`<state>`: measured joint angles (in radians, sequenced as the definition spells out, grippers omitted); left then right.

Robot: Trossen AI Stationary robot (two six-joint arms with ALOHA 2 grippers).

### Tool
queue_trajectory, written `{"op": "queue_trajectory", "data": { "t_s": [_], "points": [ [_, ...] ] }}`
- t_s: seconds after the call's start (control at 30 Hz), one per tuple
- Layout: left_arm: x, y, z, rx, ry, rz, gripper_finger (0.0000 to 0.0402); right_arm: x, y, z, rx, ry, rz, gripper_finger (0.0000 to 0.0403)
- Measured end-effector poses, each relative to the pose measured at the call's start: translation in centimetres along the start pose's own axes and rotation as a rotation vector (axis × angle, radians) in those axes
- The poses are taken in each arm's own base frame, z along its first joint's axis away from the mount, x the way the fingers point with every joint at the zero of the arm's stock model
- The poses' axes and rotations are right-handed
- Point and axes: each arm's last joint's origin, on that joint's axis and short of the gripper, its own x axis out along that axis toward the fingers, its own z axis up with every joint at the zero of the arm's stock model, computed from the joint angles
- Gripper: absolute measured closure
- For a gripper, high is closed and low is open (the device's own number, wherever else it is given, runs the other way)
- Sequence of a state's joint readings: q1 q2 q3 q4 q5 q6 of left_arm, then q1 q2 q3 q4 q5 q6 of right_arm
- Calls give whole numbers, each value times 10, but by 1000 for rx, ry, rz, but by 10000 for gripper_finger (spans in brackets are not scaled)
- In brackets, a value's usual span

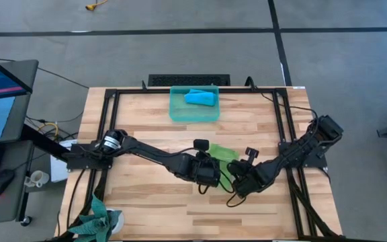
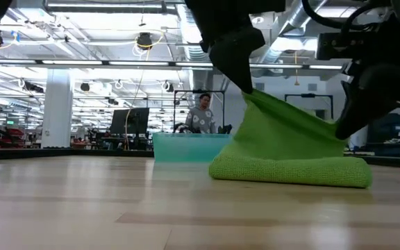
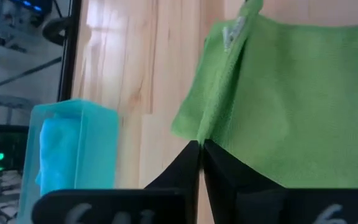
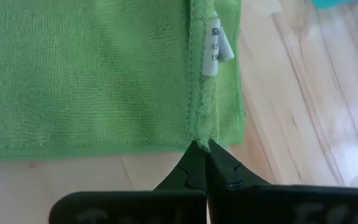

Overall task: Roll microfiber towels into tight, uniform cylinder then place into a basket
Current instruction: Roll the green microfiber cloth

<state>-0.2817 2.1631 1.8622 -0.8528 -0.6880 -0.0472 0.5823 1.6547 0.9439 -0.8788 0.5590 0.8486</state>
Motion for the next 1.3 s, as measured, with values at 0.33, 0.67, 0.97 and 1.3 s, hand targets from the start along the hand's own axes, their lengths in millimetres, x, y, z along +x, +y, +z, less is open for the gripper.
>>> {"op": "queue_trajectory", "data": {
  "t_s": [0.33,0.67,0.97,1.3],
  "points": [
    [0,3,0,-47,0,0,328,6,-6,4,-11,20,-19,395],
    [-8,-7,-11,-55,95,-70,310,14,-15,13,17,59,-14,373],
    [-26,-29,-15,-56,88,-107,310,15,-17,14,13,62,-19,283],
    [-33,-40,-9,-55,10,-140,310,-1,-34,12,-16,79,-35,249]
  ]
}}
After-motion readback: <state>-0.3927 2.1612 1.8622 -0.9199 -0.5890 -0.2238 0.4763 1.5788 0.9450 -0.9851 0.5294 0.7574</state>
